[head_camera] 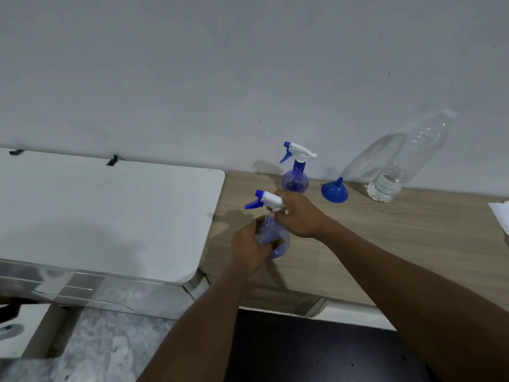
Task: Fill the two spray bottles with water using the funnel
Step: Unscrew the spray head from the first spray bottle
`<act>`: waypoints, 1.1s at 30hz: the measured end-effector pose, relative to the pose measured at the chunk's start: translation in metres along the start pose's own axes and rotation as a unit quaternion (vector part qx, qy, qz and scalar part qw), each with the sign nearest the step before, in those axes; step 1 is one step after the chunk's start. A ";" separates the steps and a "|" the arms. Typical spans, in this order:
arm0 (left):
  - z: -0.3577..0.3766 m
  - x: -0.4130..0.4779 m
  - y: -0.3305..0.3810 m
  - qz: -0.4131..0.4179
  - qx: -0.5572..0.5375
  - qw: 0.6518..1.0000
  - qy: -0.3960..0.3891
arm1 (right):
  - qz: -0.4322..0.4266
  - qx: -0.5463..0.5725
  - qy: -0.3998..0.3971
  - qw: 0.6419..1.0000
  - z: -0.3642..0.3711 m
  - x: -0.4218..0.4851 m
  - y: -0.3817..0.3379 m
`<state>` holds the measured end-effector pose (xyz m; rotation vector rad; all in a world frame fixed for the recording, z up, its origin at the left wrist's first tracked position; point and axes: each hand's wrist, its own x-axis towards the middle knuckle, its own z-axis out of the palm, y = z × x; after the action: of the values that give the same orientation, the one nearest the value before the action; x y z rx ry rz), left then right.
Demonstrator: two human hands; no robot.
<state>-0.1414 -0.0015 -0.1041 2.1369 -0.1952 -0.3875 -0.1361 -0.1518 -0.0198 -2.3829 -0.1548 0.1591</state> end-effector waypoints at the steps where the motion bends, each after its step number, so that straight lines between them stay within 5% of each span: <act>1: 0.001 0.001 -0.001 0.003 0.005 1.000 -0.023 | 0.008 0.015 -0.011 1.000 -0.003 -0.001 0.000; 7: 0.009 0.003 -0.011 0.013 -0.004 1.000 0.020 | 0.041 0.034 -0.060 0.997 -0.014 0.001 -0.003; 23: 0.012 0.006 -0.020 0.043 -0.117 0.992 0.031 | 0.097 0.264 0.015 0.959 -0.098 -0.009 -0.036; 33: 0.010 0.005 -0.016 0.039 -0.150 0.988 -0.011 | 0.010 0.191 0.082 0.978 -0.164 -0.027 -0.059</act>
<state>-0.1408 -0.0017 -0.1240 1.8248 -0.2170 -0.3698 -0.1404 -0.2229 0.1420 -2.0036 -0.0184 -0.0007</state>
